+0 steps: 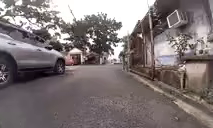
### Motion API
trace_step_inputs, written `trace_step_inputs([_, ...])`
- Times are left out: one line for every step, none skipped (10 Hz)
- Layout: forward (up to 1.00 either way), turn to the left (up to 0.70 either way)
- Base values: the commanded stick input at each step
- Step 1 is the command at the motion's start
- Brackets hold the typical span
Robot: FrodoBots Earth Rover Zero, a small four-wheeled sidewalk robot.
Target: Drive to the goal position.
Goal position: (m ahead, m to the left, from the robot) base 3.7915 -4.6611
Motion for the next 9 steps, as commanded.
trace_step_inputs([1.00, 0.00])
trace_step_inputs([1.00, 0.00])
trace_step_inputs([1.00, 0.00])
trace_step_inputs([1.00, 0.00])
trace_step_inputs([1.00, 0.00])
trace_step_inputs([1.00, 0.00])
trace_step_inputs([1.00, 0.00])
trace_step_inputs([1.00, 0.00])
trace_step_inputs([1.00, 0.00])
